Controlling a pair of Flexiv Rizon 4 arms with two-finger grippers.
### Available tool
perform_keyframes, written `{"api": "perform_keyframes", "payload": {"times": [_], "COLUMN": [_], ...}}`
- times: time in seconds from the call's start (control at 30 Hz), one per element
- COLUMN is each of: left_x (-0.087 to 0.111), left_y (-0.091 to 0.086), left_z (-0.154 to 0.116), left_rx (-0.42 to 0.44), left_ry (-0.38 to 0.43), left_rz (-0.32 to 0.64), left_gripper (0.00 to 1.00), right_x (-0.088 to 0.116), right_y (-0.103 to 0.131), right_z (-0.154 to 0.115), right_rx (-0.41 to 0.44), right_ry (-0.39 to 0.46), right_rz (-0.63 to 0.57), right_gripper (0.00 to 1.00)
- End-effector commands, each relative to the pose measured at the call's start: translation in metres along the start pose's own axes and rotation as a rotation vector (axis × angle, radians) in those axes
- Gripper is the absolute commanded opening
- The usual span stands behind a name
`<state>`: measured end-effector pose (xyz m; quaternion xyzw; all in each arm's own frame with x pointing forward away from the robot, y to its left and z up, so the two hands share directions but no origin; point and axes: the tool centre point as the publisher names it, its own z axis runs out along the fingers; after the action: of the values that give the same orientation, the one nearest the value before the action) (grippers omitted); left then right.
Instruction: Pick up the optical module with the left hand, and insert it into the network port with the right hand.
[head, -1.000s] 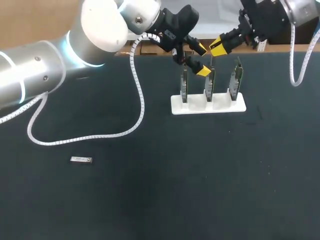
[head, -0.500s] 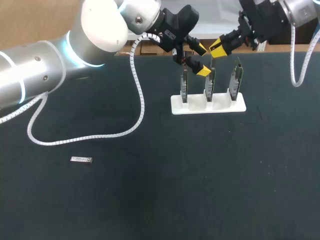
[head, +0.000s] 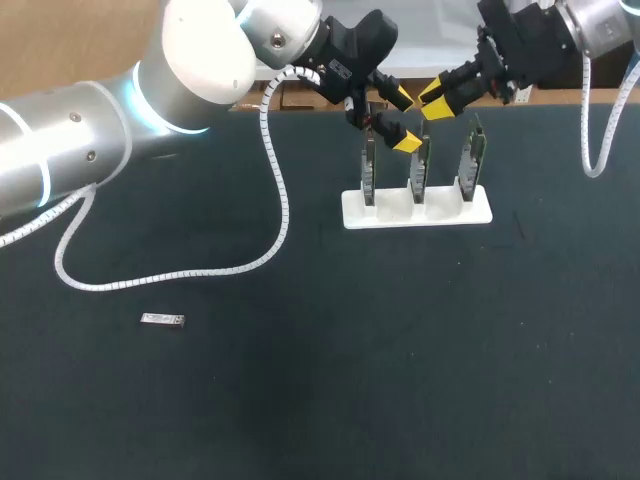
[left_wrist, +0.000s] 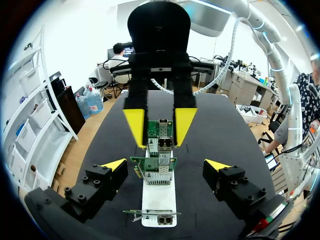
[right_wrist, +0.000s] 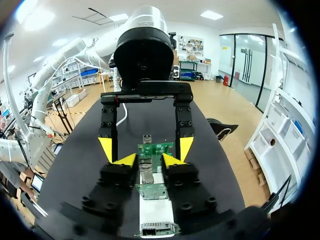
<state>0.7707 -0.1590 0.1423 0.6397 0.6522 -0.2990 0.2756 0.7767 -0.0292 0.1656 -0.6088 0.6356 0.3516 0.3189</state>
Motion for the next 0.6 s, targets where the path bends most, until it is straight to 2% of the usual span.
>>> {"api": "perform_keyframes", "payload": {"times": [0.03,0.27,0.6], "left_x": [0.0,0.0,0.0], "left_y": [0.001,0.001,0.001], "left_z": [0.001,0.001,0.001], "left_rx": [0.001,0.001,0.001], "left_ry": [0.0,0.0,0.0], "left_rz": [0.001,0.001,0.001], "left_gripper": [1.0,1.0,1.0], "right_x": [0.001,-0.002,-0.007], "right_y": [0.002,0.002,0.001], "right_z": [-0.002,-0.008,-0.023], "right_rx": [0.007,0.013,-0.033], "right_ry": [-0.007,-0.035,-0.094], "right_rz": [0.007,0.031,0.069], "right_gripper": [1.0,1.0,1.0]}}
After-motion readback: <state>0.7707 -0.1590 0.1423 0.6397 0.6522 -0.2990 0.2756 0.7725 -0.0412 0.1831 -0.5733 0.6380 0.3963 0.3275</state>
